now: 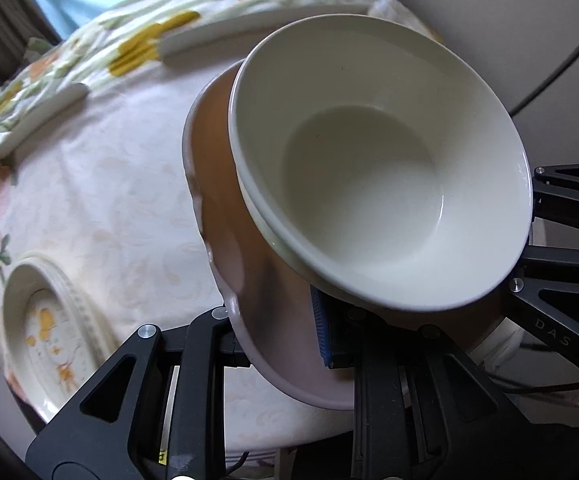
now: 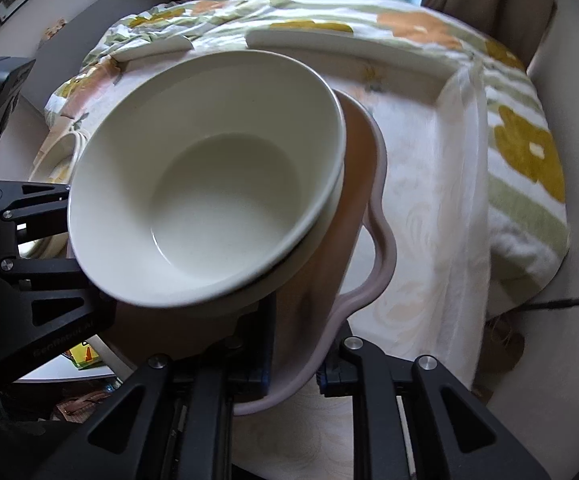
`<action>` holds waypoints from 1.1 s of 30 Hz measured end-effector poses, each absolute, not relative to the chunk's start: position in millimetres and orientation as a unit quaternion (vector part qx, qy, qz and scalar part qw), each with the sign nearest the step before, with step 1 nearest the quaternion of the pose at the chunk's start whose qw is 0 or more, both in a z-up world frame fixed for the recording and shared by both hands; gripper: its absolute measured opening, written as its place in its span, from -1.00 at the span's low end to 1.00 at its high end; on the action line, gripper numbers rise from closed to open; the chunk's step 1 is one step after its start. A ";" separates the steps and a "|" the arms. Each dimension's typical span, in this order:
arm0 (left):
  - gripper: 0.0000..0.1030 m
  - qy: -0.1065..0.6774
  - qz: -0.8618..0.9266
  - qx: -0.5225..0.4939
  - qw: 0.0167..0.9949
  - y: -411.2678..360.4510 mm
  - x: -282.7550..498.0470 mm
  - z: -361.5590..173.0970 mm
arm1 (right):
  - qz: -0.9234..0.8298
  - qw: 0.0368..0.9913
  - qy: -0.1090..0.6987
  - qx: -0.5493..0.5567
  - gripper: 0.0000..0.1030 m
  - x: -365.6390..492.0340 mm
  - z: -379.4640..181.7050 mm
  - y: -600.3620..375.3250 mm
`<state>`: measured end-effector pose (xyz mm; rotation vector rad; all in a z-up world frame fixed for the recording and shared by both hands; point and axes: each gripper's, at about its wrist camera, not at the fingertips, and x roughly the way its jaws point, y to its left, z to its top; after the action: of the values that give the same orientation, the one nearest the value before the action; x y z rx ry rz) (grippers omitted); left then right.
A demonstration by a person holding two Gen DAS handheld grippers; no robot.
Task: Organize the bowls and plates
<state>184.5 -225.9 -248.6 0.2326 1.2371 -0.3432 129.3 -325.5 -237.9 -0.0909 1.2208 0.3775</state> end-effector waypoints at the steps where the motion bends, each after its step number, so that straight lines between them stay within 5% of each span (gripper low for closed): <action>1: -0.63 0.571 -0.154 0.106 0.799 -221.6 183.7 -241.3 | 0.180 0.804 0.565 -0.048 -0.71 130.3 -233.1 -321.3; 15: -0.63 0.535 -0.078 0.081 0.837 -108.5 145.3 -176.0 | 0.252 0.814 0.513 -0.103 -0.71 128.9 -176.6 -212.4; 33: -0.63 0.570 -0.137 0.096 0.804 54.6 153.3 -238.0 | 0.193 0.808 0.553 -0.062 -0.71 114.6 -216.3 -59.2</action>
<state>153.3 54.6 -238.0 0.2056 1.2205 -0.2938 114.6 -59.2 -216.3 -0.1316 1.1833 0.4129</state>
